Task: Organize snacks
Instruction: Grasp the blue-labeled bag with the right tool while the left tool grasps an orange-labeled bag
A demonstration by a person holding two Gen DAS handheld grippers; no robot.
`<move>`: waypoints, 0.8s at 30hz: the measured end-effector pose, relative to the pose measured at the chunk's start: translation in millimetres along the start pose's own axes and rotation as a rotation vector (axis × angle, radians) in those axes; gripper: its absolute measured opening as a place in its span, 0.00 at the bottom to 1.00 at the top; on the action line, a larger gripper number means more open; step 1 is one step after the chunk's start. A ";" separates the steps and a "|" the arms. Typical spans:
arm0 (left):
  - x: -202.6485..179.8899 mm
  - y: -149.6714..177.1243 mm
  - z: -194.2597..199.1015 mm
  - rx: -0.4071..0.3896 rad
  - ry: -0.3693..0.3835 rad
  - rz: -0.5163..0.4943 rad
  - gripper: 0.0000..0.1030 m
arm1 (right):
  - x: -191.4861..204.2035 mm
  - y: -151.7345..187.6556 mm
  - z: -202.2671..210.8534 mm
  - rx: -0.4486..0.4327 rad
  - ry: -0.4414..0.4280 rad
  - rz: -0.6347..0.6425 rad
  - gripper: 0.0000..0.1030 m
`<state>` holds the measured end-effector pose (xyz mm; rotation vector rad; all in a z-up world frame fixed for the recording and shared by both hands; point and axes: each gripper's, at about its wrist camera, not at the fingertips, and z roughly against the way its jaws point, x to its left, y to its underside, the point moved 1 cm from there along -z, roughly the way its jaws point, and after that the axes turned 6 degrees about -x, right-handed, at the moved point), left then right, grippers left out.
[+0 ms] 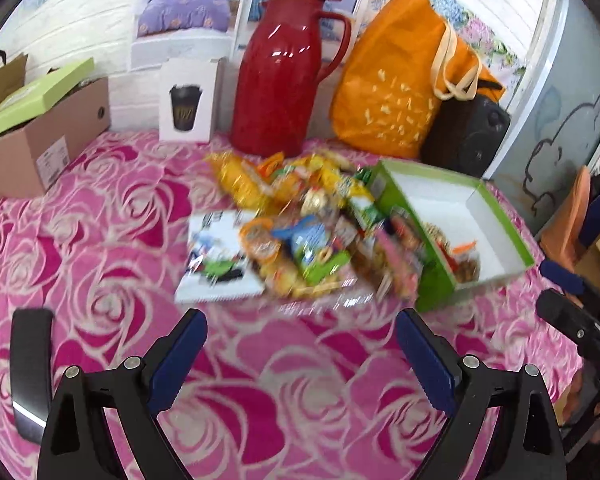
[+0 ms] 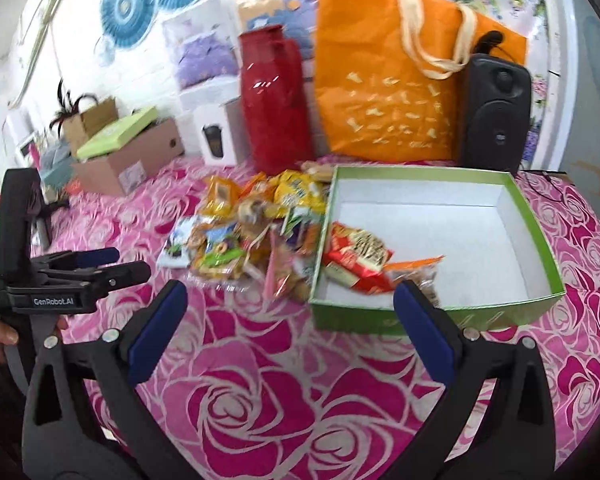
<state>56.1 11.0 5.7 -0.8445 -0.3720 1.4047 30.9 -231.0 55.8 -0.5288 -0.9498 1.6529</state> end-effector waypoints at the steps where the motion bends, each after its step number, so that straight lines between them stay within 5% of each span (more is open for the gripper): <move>1: 5.7 6.8 1.3 0.009 -0.009 0.002 0.94 | 7.6 3.9 -6.0 0.021 -0.011 0.019 1.00; 16: 67.6 16.1 8.4 -0.017 -0.019 0.123 0.94 | 66.8 4.8 -72.4 0.104 -0.117 0.080 0.98; 21: 79.4 16.1 0.8 -0.004 -0.006 0.142 0.94 | 75.8 -5.4 -106.6 0.122 -0.130 0.096 0.72; 24: 85.0 13.8 -4.6 0.003 -0.004 0.147 0.94 | 78.4 -10.2 -125.0 0.132 -0.125 0.111 0.70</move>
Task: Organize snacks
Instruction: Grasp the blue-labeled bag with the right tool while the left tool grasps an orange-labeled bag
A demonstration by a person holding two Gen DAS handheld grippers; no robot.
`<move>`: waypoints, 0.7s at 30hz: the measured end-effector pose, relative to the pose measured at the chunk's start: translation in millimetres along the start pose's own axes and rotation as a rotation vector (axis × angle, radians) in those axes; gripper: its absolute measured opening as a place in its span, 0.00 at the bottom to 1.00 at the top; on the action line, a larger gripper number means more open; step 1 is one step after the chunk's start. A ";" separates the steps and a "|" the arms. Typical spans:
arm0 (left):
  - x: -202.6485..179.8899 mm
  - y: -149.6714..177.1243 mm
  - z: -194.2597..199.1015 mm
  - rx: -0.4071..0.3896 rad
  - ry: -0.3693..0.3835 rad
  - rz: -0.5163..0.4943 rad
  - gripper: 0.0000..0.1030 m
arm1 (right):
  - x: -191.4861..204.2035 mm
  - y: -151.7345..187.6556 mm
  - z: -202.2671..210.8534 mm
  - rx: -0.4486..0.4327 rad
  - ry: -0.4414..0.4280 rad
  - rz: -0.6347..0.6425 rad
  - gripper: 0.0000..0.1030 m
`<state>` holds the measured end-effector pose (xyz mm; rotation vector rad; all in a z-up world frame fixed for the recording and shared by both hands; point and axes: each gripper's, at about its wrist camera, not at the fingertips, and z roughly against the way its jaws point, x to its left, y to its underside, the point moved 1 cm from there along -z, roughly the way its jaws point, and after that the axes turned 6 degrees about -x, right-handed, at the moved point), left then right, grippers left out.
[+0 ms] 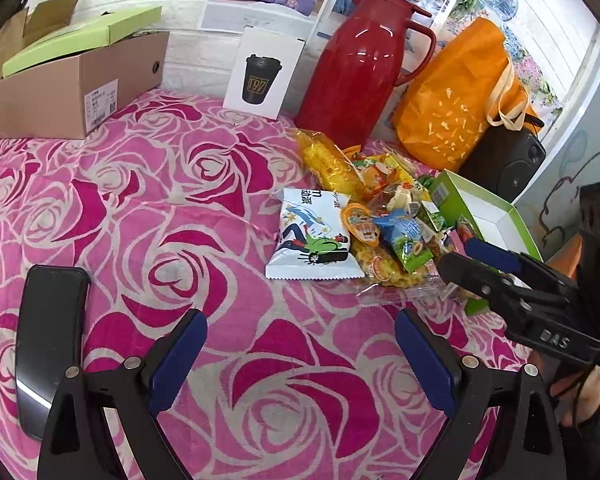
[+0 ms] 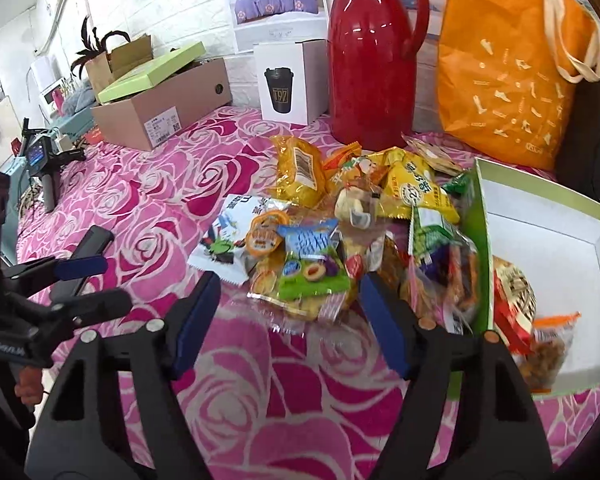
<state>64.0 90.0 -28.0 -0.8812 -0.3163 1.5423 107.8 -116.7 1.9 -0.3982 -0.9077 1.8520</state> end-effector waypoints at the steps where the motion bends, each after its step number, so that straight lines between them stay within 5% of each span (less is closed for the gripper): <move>1: 1.0 -1.4 -2.0 0.002 0.000 0.000 0.94 | 0.1 -2.0 -5.0 0.004 0.001 0.007 0.67; 6: 1.2 -10.0 -12.3 0.006 0.023 -0.006 0.93 | -5.7 -3.6 -35.5 0.042 0.030 0.028 0.59; 8: -2.4 -14.7 -16.9 0.009 0.041 -0.020 0.90 | -11.6 1.3 -44.6 0.073 0.027 0.017 0.42; 12: -17.6 -26.9 -32.9 0.029 0.098 -0.064 0.69 | -15.0 2.6 -35.0 0.054 0.005 0.002 0.40; 21: -52.0 -48.7 -85.0 0.075 0.160 -0.066 0.46 | -21.2 16.1 16.8 0.008 0.004 -0.020 0.39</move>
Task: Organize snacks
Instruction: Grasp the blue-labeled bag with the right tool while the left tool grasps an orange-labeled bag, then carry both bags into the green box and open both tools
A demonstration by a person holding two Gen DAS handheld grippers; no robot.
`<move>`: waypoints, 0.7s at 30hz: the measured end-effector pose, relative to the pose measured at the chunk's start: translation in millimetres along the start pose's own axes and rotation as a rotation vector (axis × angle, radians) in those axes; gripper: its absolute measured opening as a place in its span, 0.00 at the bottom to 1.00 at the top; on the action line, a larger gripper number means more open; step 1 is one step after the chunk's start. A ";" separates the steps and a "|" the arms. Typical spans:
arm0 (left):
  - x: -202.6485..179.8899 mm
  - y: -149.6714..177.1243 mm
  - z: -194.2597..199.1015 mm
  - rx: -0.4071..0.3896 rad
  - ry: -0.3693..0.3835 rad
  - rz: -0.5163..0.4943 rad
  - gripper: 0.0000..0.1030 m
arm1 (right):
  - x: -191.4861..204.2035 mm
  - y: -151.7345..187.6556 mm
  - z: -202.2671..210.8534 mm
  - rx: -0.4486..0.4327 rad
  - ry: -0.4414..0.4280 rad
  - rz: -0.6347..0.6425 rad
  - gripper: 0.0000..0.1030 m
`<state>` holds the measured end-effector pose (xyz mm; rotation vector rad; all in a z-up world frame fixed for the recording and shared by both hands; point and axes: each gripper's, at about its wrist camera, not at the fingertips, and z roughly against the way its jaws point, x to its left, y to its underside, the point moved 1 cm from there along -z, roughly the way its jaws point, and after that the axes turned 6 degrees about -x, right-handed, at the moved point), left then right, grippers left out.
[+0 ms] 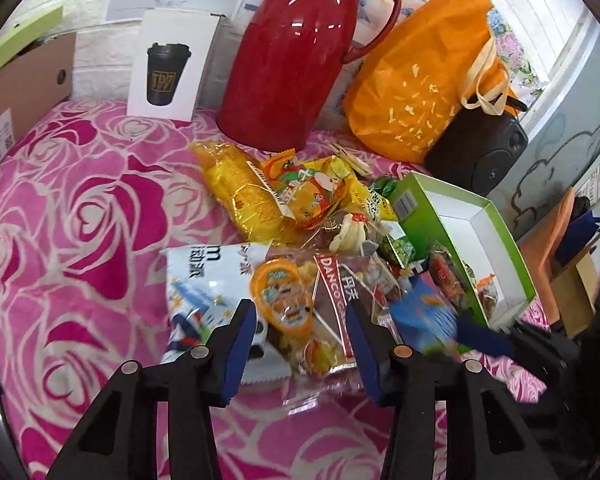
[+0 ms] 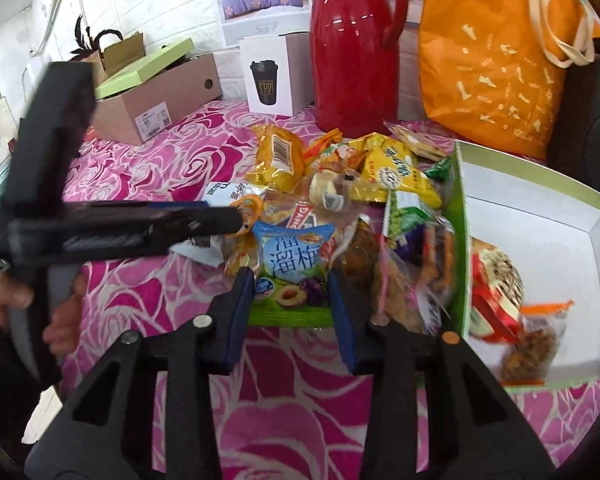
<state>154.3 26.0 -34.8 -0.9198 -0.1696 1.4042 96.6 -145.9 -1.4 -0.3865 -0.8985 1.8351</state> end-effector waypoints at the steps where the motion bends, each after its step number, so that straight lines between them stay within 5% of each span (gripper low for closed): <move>1: -0.5 -1.5 -5.8 0.006 -0.007 0.003 0.46 | -1.9 3.3 4.8 -0.001 -0.001 -0.009 0.39; 6: -3.7 -5.4 -25.3 0.019 -0.073 -0.026 0.45 | -10.9 16.9 16.3 0.007 0.010 -0.050 0.39; 9: -5.9 -3.8 -29.5 0.047 -0.081 -0.039 0.22 | -13.0 19.2 20.1 -0.002 0.010 -0.064 0.39; 21: -41.8 -3.2 12.5 -0.003 -0.037 -0.071 0.22 | -31.8 16.8 66.9 -0.121 0.047 -0.102 0.39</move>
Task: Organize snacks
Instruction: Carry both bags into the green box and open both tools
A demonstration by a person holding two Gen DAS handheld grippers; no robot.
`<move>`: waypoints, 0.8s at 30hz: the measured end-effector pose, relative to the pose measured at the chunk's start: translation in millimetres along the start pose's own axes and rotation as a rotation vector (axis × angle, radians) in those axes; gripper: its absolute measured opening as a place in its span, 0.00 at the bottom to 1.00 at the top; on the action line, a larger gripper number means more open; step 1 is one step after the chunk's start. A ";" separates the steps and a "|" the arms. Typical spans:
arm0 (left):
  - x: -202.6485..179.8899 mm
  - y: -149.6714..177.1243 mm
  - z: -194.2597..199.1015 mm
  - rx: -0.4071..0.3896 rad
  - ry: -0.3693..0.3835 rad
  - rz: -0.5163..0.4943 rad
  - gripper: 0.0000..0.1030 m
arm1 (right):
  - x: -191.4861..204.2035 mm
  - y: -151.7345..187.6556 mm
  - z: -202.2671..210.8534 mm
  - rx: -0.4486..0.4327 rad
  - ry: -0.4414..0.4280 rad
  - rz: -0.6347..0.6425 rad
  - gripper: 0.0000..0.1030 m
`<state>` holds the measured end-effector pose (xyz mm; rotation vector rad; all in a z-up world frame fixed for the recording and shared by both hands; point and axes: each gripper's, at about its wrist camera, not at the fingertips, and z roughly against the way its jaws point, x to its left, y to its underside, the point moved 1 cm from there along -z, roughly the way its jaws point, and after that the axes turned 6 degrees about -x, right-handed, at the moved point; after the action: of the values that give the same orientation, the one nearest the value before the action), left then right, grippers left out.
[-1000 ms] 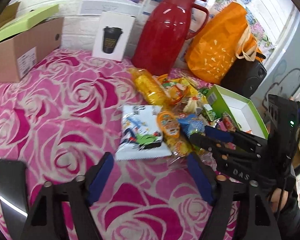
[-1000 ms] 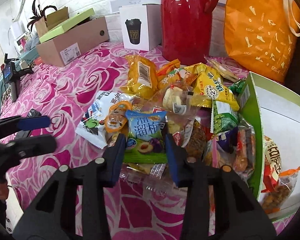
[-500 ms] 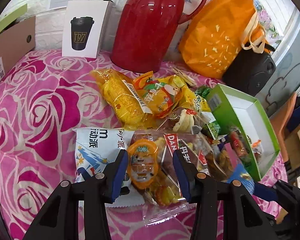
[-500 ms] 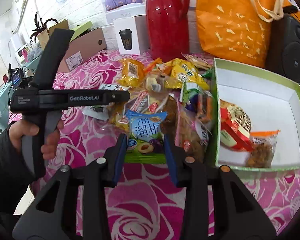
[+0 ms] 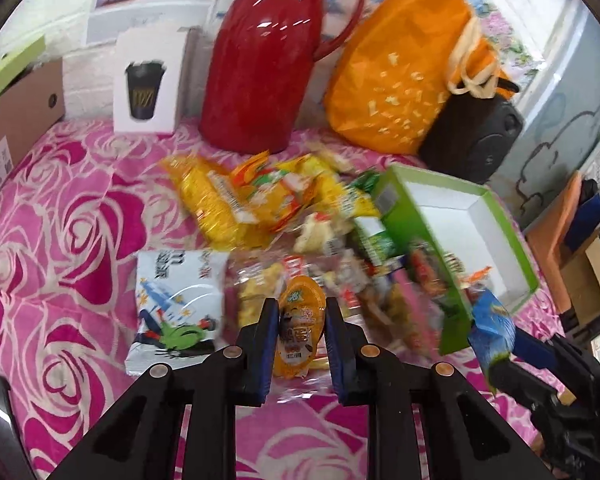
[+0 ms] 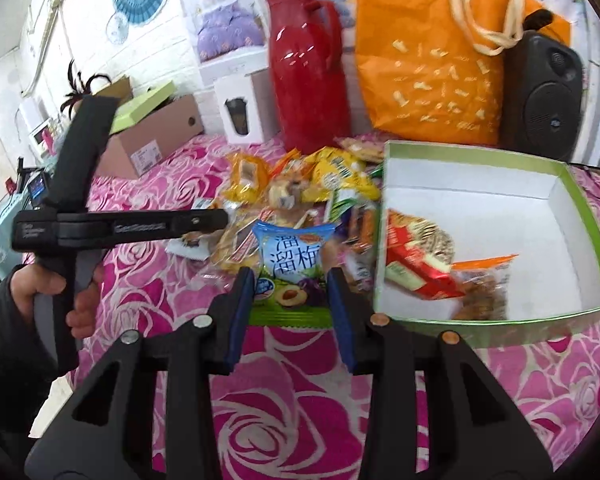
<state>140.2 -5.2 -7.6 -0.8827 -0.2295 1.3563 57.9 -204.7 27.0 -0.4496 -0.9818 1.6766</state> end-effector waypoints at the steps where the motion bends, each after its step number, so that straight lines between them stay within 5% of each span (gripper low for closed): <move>1: -10.5 -3.8 6.9 -0.015 0.020 -0.018 0.22 | -5.6 -2.5 7.0 -0.019 0.017 -0.007 0.39; 6: -58.5 -17.8 21.2 -0.049 0.113 -0.102 0.22 | -40.8 -7.3 41.3 -0.092 0.125 -0.058 0.39; 14: -134.7 -24.9 -11.9 0.011 0.230 -0.207 0.22 | -98.3 -0.6 74.3 -0.136 0.261 -0.159 0.39; 24: -183.3 -38.2 -67.4 0.093 0.264 -0.267 0.22 | -145.1 -1.7 56.7 -0.118 0.311 -0.212 0.39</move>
<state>165.0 -198.1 34.3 -0.9079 -0.0752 0.9842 67.6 -360.0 35.3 -0.6408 -0.8665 1.3164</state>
